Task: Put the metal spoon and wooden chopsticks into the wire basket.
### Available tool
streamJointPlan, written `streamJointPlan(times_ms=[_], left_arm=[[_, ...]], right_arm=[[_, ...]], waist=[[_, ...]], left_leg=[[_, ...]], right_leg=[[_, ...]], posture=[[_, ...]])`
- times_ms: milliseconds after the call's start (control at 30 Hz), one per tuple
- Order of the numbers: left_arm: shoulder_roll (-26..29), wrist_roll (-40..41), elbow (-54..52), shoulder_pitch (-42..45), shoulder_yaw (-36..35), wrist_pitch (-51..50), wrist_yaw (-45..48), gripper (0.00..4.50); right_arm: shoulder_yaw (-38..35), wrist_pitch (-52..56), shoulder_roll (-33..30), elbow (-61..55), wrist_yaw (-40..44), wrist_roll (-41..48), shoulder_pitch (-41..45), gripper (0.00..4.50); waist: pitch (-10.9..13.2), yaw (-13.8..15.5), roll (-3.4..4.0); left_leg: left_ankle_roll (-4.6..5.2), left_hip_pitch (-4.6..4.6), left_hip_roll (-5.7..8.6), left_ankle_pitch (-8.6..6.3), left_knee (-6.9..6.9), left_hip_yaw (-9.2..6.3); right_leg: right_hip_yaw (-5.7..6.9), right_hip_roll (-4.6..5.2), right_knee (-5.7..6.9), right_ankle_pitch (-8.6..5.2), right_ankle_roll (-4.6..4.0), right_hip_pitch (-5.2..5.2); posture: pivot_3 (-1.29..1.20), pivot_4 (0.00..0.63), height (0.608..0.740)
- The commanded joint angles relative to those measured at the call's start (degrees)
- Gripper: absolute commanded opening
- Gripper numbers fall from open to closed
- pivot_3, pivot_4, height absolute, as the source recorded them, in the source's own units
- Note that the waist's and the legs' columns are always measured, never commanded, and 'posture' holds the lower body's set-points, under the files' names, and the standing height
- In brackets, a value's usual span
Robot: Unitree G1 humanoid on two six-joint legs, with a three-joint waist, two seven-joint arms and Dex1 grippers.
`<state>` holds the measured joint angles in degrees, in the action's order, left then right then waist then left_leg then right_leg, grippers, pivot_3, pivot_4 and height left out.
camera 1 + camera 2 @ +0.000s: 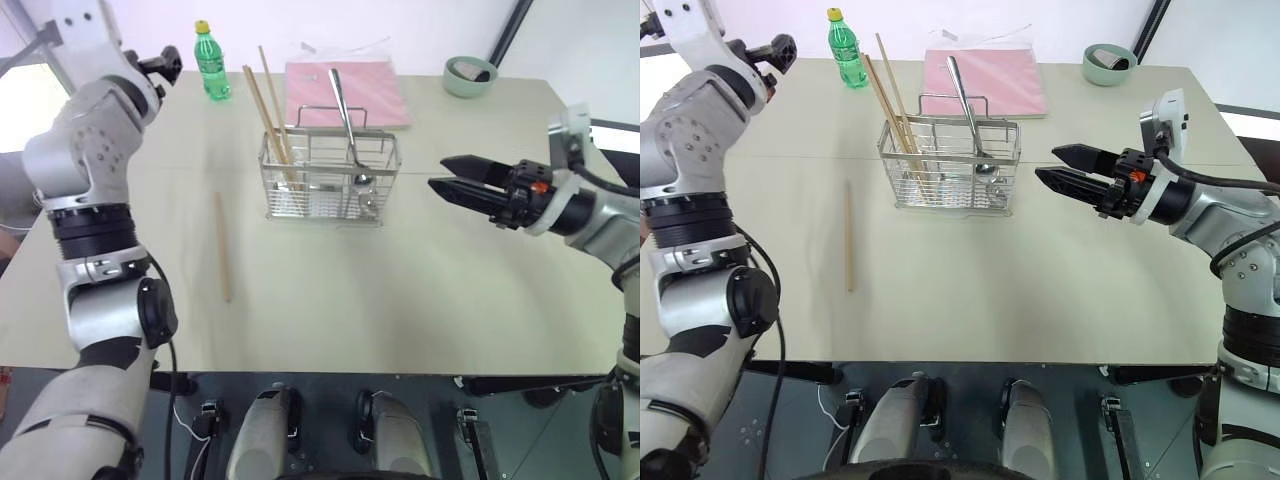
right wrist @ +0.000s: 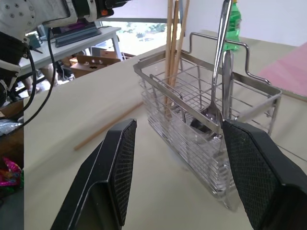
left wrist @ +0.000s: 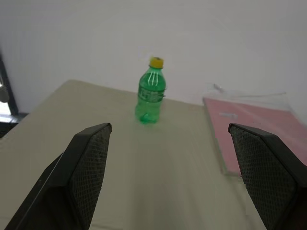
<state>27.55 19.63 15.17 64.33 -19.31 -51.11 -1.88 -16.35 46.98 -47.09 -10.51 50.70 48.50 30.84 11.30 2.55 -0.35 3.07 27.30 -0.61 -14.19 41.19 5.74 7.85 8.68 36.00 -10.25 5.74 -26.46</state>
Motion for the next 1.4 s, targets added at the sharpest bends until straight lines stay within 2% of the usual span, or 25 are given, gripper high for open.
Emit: streamJointPlan(times_ms=[33, 133, 300, 500, 800, 900, 967, 1067, 1133, 1233, 1300, 1367, 1400], left_arm=[[-0.63, 0.4, -0.16, 1.34, -0.95, -13.77, -2.93, 4.09], [-2.54, -0.7, 1.21, 0.75, 0.38, -22.54, -4.0, 4.09], [-5.89, -3.65, 3.29, -0.22, 0.24, -28.11, -6.83, 4.09], [-7.69, -6.75, 8.13, -1.48, -1.08, -28.67, -8.49, 4.09], [-11.41, -8.07, 11.78, -5.2, 1.14, -28.75, -6.01, 4.09], [-12.13, -8.19, 12.49, -5.26, -0.03, -28.5, -5.9, 3.33], [-12.27, -8.6, 12.69, -5.16, -0.3, -28.34, -5.93, 2.48], [-12.07, -8.98, 12.94, -4.85, -0.78, -27.72, -6.16, 0.85], [-11.92, -9.05, 12.93, -4.73, -1.16, -27.34, -6.28, 0.03], [-11.2, -9.4, 12.99, -4.49, -2.31, -25.24, -6.97, 0.03], [-9.64, -10.05, 13.32, -4.1, -2.12, -19.19, -6.6, 0.03], [-7.57, -10.25, 14.98, -2.49, -2.85, -7.29, -5.63, 0.03], [-6.44, -9.47, 17.1, 0.02, -4.97, 2.36, -5.6, 0.03]], right_arm=[[-1.21, -1.1, -0.72, -0.27, 0.49, 0.12, 0.99, 2.89], [-1.35, -1.09, -0.41, -0.57, 0.32, 0.16, 0.73, 2.89], [-1.63, -1.01, -0.16, -1.25, -0.07, 0.32, -0.08, 2.89], [-2.3, -0.71, -0.51, -1.99, -0.45, 0.82, -1.08, 2.89], [-3.02, -0.36, -0.67, -3.47, -0.84, 1.43, -2.18, 2.89], [-3.1, -0.21, -0.62, -3.51, -0.93, 1.66, -2.02, 2.89], [-3.0, -0.26, -0.7, -3.57, -0.69, 1.66, -2.21, 2.89], [-2.81, -0.37, -1.02, -3.89, 0.21, 1.7, -2.71, 2.89], [-2.82, -0.43, -1.15, -4.03, 0.61, 1.73, -2.81, 2.89], [-2.93, -0.31, -1.47, -3.95, 1.02, 1.79, -2.54, 2.89], [-3.05, -0.25, -1.71, -3.81, 1.18, 1.87, -2.36, 2.89], [-3.17, -0.16, -1.99, -3.6, 1.29, 1.97, -2.23, 2.89], [-3.26, -0.07, -2.22, -3.48, 1.36, 2.07, -2.17, 2.89]], waist=[[0.0, -0.13, 0.0], [0.0, -0.3, 0.0], [0.0, -0.45, -0.01], [0.0, -0.39, 0.0], [-0.08, -0.17, 0.08], [-0.11, -0.11, 0.12], [-0.12, -0.11, 0.13], [-0.13, 0.0, 0.14], [-0.13, -0.01, 0.14], [-0.13, -0.03, 0.14], [-0.13, -0.05, 0.14], [-0.12, -0.27, 0.11], [-0.11, -0.33, 0.09]], left_leg=[[0.0, 0.0, 0.0, 0.0, 0.0, 0.0], [-0.01, -0.03, -0.02, 0.0, -0.01, -0.01], [-0.03, -0.03, -0.04, 0.02, -0.03, 0.04], [-0.05, -0.06, -0.05, 0.02, -0.05, 0.07], [-0.09, -0.12, -0.05, 0.01, -0.05, 0.06], [-0.09, -0.16, -0.03, 0.0, -0.05, 0.06], [-0.09, -0.16, -0.03, -0.01, -0.05, 0.05], [-0.09, -0.16, -0.02, 0.0, -0.05, 0.05], [-0.09, -0.16, -0.01, 0.0, -0.05, 0.04], [-0.09, -0.16, -0.01, 0.0, -0.05, 0.04], [-0.09, -0.17, -0.01, 0.0, -0.05, 0.04], [-0.09, -0.14, -0.03, 0.0, -0.05, 0.04], [-0.09, -0.11, -0.04, 0.0, -0.05, 0.05]], right_leg=[[0.0, 0.0, 0.01, 0.0, 0.0, 0.0], [-0.01, -0.01, 0.07, 0.0, 0.01, -0.02], [-0.01, -0.02, 0.1, 0.0, 0.01, -0.06], [-0.01, -0.01, 0.09, 0.0, 0.0, -0.07], [-0.02, 0.02, 0.1, 0.0, -0.01, -0.03], [-0.02, 0.08, 0.1, 0.0, -0.01, 0.01], [-0.02, 0.08, 0.09, 0.0, -0.01, 0.01], [-0.02, 0.1, 0.1, 0.0, -0.01, 0.02], [-0.01, 0.11, 0.1, 0.0, -0.01, 0.02], [-0.01, 0.1, 0.1, 0.0, -0.01, 0.02], [-0.01, 0.1, 0.11, 0.0, -0.01, 0.02], [-0.01, 0.09, 0.09, 0.01, -0.02, -0.01], [-0.01, 0.09, 0.09, 0.01, -0.02, -0.06]], posture=[[0.0, 0.15, 0.692], [0.0, 0.15, 0.692], [0.0, 0.15, 0.692], [0.0, 0.15, 0.692], [0.0, 0.15, 0.692], [0.0, 0.15, 0.692], [0.0, 0.15, 0.692], [0.0, 0.15, 0.692], [0.0, 0.15, 0.692], [0.0, 0.15, 0.692], [0.0, 0.15, 0.692], [0.0, 0.15, 0.692], [0.0, 0.15, 0.692]])
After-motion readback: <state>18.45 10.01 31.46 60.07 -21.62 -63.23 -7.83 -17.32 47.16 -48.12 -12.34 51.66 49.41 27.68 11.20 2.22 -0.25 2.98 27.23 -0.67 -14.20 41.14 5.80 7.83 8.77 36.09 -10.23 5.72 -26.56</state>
